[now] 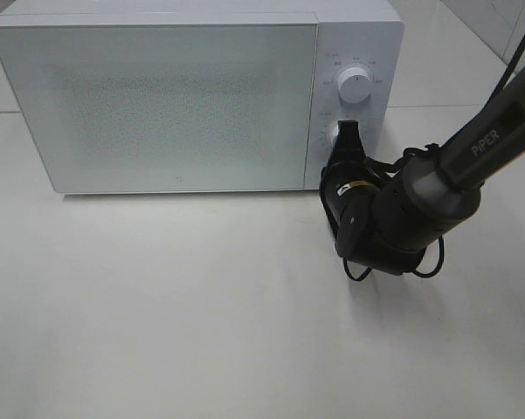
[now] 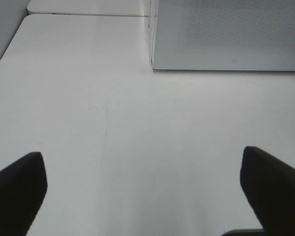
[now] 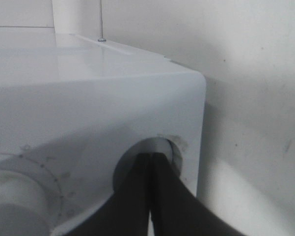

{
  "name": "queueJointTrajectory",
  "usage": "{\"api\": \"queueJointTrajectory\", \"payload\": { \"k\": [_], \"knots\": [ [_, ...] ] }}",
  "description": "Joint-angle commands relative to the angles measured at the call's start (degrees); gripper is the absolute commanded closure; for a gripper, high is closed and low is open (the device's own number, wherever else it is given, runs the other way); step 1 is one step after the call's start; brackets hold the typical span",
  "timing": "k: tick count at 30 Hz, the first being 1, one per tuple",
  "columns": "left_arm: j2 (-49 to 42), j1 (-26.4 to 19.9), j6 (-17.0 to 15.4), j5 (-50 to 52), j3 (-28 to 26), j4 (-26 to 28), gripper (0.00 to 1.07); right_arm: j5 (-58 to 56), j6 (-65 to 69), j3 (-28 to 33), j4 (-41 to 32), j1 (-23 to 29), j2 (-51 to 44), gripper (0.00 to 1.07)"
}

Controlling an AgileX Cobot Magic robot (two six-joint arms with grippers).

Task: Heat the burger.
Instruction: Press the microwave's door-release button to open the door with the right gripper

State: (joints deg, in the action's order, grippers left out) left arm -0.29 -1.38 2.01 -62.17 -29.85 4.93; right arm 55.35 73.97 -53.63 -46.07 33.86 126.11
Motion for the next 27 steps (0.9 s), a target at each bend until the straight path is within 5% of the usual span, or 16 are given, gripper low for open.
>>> {"api": "queueJointTrajectory", "payload": {
  "k": [1,17,27],
  "knots": [
    [-0.86,0.00,-0.34,0.74,0.23,-0.06,0.07,7.51,-1.26,-4.64,3.78,-0.86,0.69,1.07],
    [-0.86,0.00,-0.34,0.74,0.23,-0.06,0.07,5.73,-3.09,-8.54,4.07,-1.55,2.23,1.07],
    [-0.86,0.00,-0.34,0.74,0.23,-0.06,0.07,-0.63,-1.89,-3.44,4.30,-1.38,-1.20,1.07]
  ]
}}
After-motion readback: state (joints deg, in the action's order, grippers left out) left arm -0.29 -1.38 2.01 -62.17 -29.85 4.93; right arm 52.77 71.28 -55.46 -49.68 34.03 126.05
